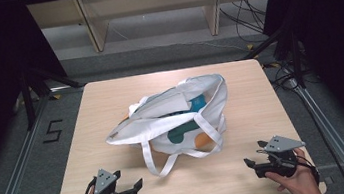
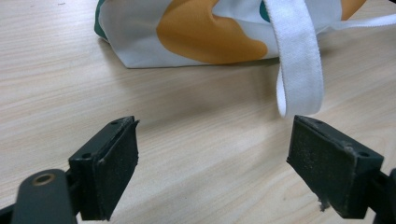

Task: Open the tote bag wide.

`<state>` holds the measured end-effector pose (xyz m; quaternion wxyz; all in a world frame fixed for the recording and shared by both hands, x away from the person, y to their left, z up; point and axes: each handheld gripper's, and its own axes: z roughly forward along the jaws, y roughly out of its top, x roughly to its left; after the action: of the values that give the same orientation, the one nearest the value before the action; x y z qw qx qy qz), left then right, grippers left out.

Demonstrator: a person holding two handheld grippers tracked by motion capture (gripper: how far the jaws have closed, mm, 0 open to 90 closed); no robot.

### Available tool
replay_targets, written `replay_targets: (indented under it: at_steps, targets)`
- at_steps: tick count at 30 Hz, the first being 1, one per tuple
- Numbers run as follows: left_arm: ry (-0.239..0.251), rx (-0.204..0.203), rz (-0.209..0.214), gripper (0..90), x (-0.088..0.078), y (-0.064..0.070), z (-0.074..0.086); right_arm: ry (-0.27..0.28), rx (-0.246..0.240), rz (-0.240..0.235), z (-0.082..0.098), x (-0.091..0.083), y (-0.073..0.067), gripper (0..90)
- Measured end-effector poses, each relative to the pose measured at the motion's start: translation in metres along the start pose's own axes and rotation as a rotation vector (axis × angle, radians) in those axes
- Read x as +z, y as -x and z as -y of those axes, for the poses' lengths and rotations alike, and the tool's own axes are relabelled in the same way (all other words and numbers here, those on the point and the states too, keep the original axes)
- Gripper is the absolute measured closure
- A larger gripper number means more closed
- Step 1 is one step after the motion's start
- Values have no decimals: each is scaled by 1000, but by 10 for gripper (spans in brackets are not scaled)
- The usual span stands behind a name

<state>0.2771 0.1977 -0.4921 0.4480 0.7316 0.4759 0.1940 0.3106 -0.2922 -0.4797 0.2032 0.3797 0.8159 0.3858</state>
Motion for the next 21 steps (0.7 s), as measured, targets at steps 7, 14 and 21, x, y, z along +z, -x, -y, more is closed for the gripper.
replay_targets:
  at_steps: [7, 14, 21]
  targets:
    - [-4, 2, -1, 151, 0, 0, 0, 3, -3, 9, 0, -1, 1, 221]
    - [-4, 4, -4, 153, 0, -1, 0, 6, -11, 7, 0, 0, 1, 223]
    - [9, -37, 24, 161, -1, -2, 0, 9, -4, -1, -2, -1, 1, 227]
